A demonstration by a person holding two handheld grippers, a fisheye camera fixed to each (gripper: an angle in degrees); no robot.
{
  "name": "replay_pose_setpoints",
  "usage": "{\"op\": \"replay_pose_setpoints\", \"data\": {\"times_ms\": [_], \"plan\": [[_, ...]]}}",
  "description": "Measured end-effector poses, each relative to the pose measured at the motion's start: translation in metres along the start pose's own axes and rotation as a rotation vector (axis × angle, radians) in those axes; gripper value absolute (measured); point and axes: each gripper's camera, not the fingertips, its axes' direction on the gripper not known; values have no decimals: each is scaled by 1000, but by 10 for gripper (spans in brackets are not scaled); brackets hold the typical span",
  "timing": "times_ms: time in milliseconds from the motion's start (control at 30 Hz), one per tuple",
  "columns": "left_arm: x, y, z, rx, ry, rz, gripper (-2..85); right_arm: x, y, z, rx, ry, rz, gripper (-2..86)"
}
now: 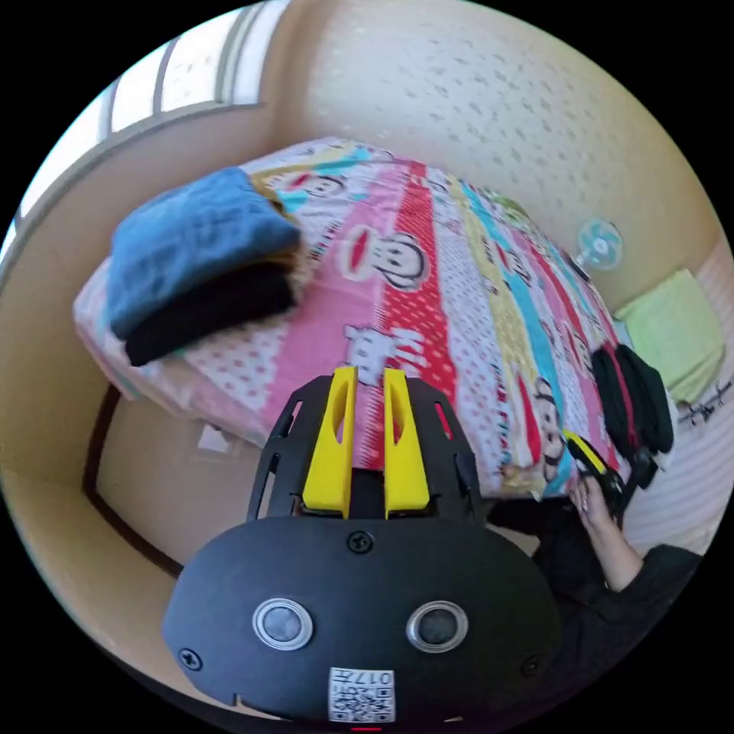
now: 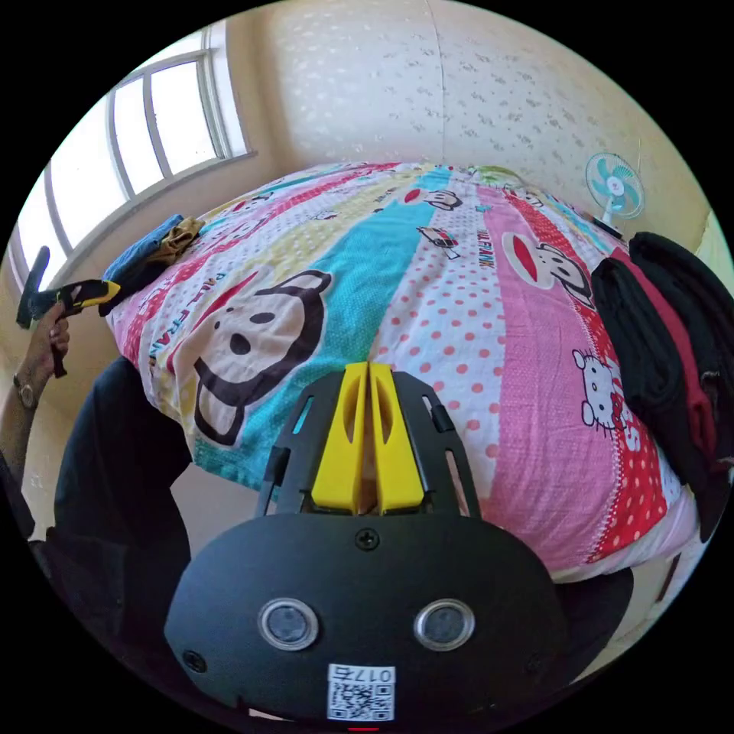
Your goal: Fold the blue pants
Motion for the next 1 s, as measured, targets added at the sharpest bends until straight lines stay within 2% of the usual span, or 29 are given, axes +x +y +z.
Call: {"op": "replay_pose_setpoints", "data": {"times_ms": [133,267,333,433,467,533,567,633,767,833,867,933,1000], "plan": [[-116,-26,-22,195,-19,-302,82,27,-13,9,-70,-135,79,4],[-187,-35,-10,203,42,-510,112,63,-7,19,-48,-332,198,4],[-210,-38,2,167,111,-602,114,73,-5,23,-43,-381,229,4],[-205,-45,-10,153,85,-618,78,75,-6,26,-40,-375,213,4],[-200,-47,-15,176,115,-592,64,75,-6,26,-35,-366,206,4],[-180,-59,-32,302,384,-509,43,76,-6,27,-25,-360,202,4],[-173,-64,-34,313,458,-490,42,77,-6,28,-21,-361,202,4],[-123,-92,-37,305,679,-344,39,78,-8,28,-20,-362,202,3],[11,-118,-46,245,887,27,39,75,-12,26,-18,-322,188,4],[110,-105,-50,149,1035,323,38,70,-18,22,-39,-288,178,4],[133,-97,-49,117,1077,388,38,67,-23,18,-58,-261,177,4],[213,-51,-37,-63,1220,624,33,66,-28,9,-93,-219,196,5],[252,-6,-25,-206,1275,757,17,73,-28,-3,-115,-212,230,7]]}}
